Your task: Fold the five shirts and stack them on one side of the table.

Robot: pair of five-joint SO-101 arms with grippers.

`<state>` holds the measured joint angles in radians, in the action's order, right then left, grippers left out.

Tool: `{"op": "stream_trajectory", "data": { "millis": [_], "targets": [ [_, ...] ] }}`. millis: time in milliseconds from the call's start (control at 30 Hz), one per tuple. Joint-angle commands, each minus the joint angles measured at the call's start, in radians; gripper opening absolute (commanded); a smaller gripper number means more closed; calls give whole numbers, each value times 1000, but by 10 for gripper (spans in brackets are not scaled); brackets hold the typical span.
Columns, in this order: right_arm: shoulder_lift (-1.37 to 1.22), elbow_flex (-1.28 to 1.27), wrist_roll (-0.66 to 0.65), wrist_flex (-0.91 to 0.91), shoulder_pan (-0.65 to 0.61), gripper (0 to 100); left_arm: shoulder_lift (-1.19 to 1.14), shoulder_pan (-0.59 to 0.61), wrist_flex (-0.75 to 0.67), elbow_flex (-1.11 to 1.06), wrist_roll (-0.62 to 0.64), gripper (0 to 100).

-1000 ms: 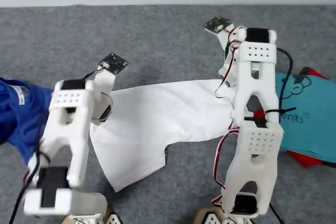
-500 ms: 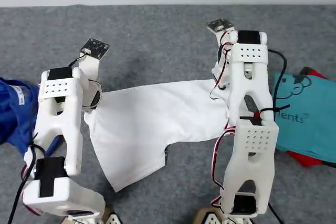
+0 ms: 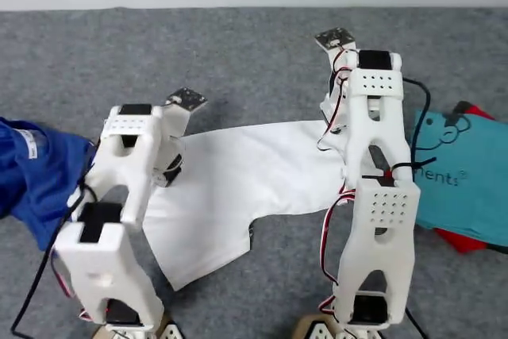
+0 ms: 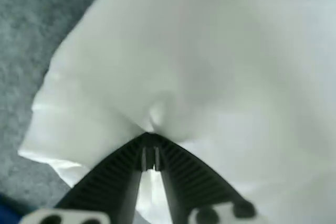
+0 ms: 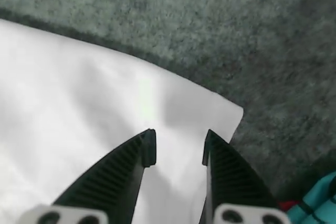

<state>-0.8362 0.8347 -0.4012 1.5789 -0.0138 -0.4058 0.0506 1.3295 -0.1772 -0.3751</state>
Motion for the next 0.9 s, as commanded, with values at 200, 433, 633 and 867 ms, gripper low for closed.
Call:
{"op": "stream_trajectory", "data": {
  "millis": [200, 433, 633, 867],
  "targets": [
    [-28, 44, 12, -47, 33, 147, -342, -8, 230, 377, 40, 6],
    [-110, 44, -51, -223, 50, 147, -416, -6, 301, 483, 40, 6],
    [-116, 98, -87, -389, 47, 147, -416, -6, 301, 483, 40, 6],
    [-111, 252, -87, -259, 36, 147, -416, -6, 301, 483, 40, 6]
  ]
}}
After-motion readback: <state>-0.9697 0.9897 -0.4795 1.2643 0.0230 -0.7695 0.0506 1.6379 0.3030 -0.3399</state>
